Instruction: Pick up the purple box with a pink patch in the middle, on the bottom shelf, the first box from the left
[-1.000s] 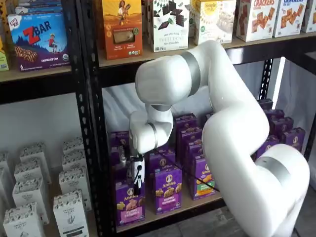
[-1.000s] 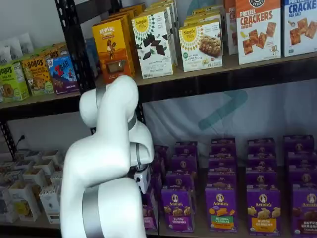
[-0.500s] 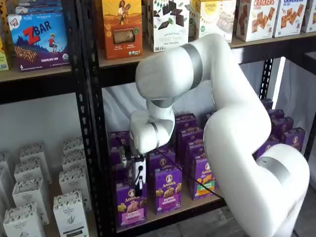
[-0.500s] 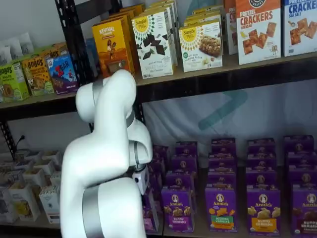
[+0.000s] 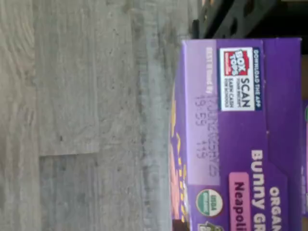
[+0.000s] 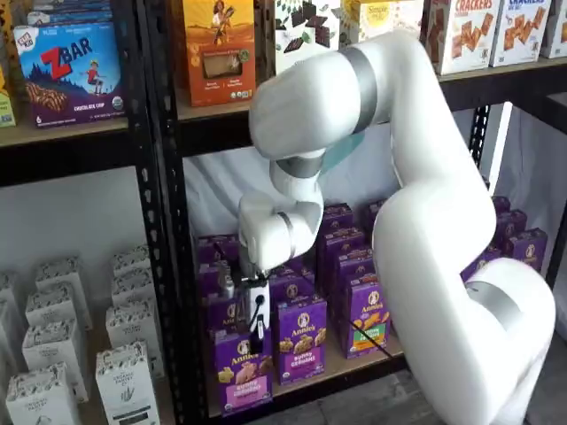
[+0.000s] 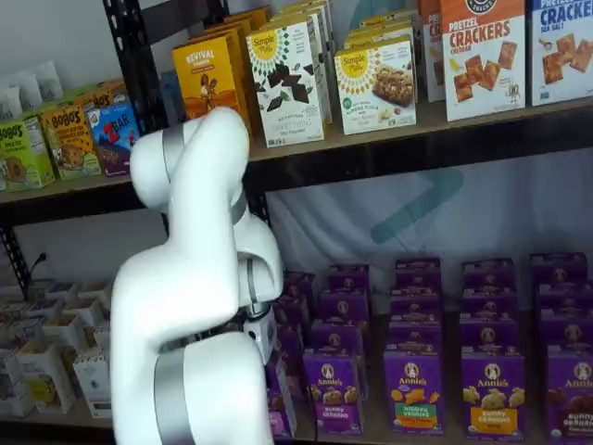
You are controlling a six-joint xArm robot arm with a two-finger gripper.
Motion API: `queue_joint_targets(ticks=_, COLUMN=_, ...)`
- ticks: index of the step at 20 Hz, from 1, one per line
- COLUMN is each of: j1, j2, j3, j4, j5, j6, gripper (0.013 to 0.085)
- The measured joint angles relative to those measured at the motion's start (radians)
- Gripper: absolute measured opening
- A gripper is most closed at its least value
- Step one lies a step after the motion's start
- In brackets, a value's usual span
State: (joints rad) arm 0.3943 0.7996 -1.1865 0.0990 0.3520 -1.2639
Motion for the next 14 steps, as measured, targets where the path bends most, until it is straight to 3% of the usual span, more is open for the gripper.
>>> queue_joint_targets(ticks=9, j1=-0.011, j2=-0.168, j3=0.181, j4=-0.019, j5=0.003, j6=0.007, gripper=0.0330)
queue_joint_targets(ticks=14, j1=-0.022, j2=-0.287, j3=0.280, j4=0.023, j5=0.030, j6=-0.042, gripper=0.0330)
